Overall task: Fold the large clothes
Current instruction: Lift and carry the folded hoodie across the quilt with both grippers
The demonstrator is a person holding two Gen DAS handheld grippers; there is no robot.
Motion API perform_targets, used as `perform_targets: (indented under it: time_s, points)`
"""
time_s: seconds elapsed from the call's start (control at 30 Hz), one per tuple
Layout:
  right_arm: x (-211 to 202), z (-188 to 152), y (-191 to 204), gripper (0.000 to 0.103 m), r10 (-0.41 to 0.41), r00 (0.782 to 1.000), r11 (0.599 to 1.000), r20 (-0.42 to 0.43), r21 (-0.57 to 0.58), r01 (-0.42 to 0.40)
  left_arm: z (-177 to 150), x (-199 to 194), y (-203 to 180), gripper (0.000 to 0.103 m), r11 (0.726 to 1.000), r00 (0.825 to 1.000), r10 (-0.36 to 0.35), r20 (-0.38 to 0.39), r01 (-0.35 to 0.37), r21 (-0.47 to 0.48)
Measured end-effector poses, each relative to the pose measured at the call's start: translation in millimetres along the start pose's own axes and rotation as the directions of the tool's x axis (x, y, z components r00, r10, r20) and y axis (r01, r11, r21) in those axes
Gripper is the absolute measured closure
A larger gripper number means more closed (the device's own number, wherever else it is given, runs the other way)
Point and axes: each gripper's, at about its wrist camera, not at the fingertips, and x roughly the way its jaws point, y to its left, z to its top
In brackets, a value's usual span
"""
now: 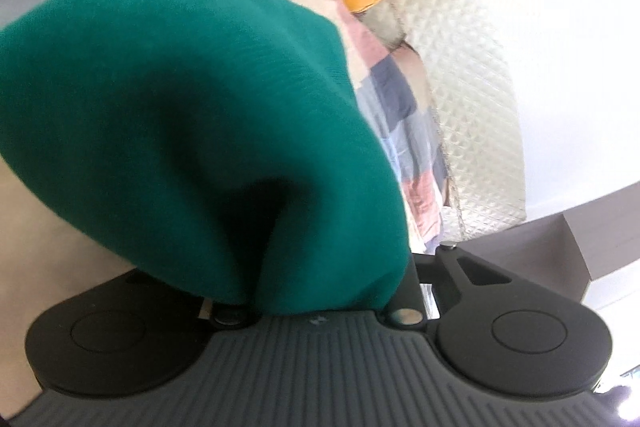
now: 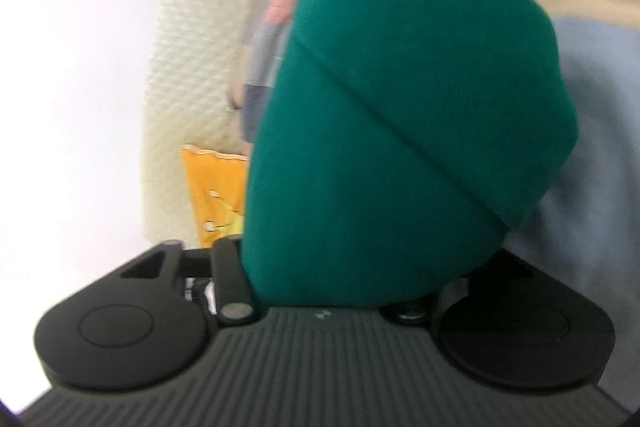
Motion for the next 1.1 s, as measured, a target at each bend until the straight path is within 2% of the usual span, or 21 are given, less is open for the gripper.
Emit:
perform_targets:
  time_s: [0.17,0.3,0.5,0.6,0.63,0.77,0.8,0.93,1.1]
  points:
    - [-16,-1,18,0.060,0.090,0.996,0.995,-0.015,-0.038,-0.091,10,-16,-13,0.073,0.999,0.999,-0.044,0.009,0.044,0.031]
    - [-32,-1,38,0.061,0.143,0.989,0.986,-0.025,-0.077,-0.144,11,-37,-23,0.073,0.994,0.995,-0.097,0.014,0.096,0.047]
    - [-55,13,74,0.061,0.213,0.977,0.968,-0.029,-0.134,-0.215,17,-62,-57,0.073,0.980,0.985,-0.174,0.004,0.173,0.100]
    - [-62,30,93,0.061,0.231,0.973,0.960,-0.023,-0.157,-0.232,20,-55,-88,0.073,0.971,0.980,-0.196,-0.015,0.196,0.140]
    - [-63,38,99,0.061,0.240,0.971,0.957,-0.019,-0.161,-0.240,32,-33,-100,0.073,0.967,0.979,-0.201,-0.022,0.202,0.154]
    - [-54,72,123,0.061,0.262,0.965,0.950,0.005,-0.175,-0.257,36,0,-150,0.073,0.948,0.974,-0.219,-0.054,0.225,0.227]
    - [-47,83,129,0.061,0.267,0.964,0.949,0.014,-0.180,-0.260,35,48,-146,0.073,0.943,0.972,-0.227,-0.062,0.235,0.234]
    - [-32,125,146,0.061,0.271,0.962,0.941,0.037,-0.220,-0.257,41,108,-181,0.073,0.935,0.964,-0.241,-0.111,0.261,0.239]
    - [-3,180,151,0.061,0.263,0.963,0.940,0.060,-0.243,-0.242,42,193,-219,0.073,0.930,0.964,-0.232,-0.133,0.260,0.261]
